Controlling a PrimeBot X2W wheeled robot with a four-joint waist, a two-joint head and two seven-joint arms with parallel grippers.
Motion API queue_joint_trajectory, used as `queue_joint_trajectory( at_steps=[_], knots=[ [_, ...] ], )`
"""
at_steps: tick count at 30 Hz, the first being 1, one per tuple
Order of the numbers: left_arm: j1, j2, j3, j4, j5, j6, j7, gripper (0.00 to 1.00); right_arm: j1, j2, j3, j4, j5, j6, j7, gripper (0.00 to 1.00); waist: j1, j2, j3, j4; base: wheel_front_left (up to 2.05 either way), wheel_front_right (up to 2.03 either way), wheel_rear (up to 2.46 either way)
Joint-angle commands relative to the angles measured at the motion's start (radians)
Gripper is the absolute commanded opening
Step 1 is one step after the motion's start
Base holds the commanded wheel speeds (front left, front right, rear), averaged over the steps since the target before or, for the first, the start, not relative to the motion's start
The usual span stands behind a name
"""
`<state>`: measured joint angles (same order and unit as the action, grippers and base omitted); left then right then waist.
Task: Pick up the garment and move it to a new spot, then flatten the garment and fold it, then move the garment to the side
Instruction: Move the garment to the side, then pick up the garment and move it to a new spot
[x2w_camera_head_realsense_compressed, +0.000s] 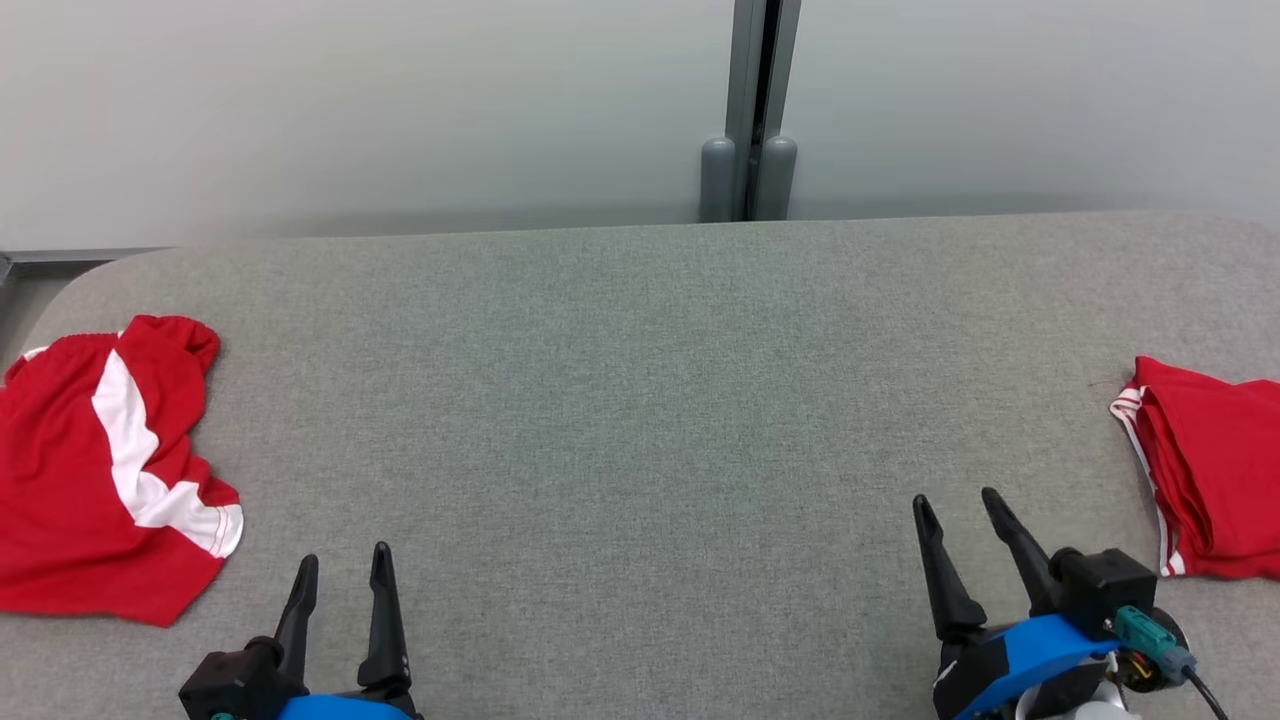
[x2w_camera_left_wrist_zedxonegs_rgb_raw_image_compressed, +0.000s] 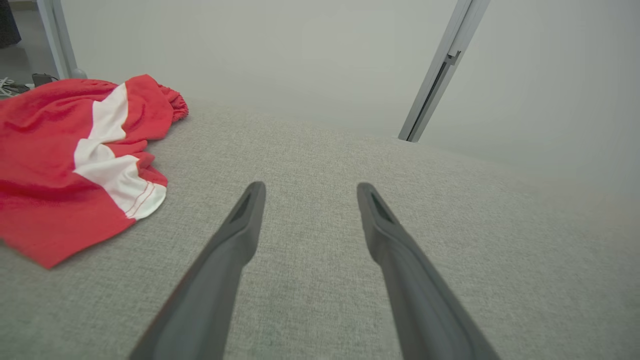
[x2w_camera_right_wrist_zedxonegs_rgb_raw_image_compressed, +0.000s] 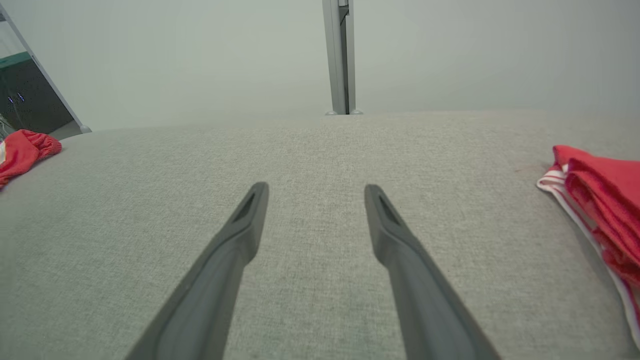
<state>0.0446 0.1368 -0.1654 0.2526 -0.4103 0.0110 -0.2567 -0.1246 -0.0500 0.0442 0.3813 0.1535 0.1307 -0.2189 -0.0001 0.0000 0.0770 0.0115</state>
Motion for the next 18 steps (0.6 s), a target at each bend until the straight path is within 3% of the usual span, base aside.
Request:
queue_joint_trajectory(
  at_steps=[1, 18],
  knots=[
    [0.013, -0.001, 0.001, 0.003, -0.002, 0.002, -0.002, 1.00, 0.022, -0.001, 0.006, 0.003, 0.009, 0.000, -0.008, 1.00, 0.0001, 0.0000, -0.009, 0.000, 0.00, 0.00, 0.00],
    [0.022, 0.000, -0.011, 0.004, -0.005, 0.007, -0.006, 1.00, 0.042, -0.001, 0.013, -0.008, -0.003, 0.000, -0.018, 1.00, 0.0001, 0.0000, -0.034, 0.002, 0.00, 0.00, 0.00]
  ],
)
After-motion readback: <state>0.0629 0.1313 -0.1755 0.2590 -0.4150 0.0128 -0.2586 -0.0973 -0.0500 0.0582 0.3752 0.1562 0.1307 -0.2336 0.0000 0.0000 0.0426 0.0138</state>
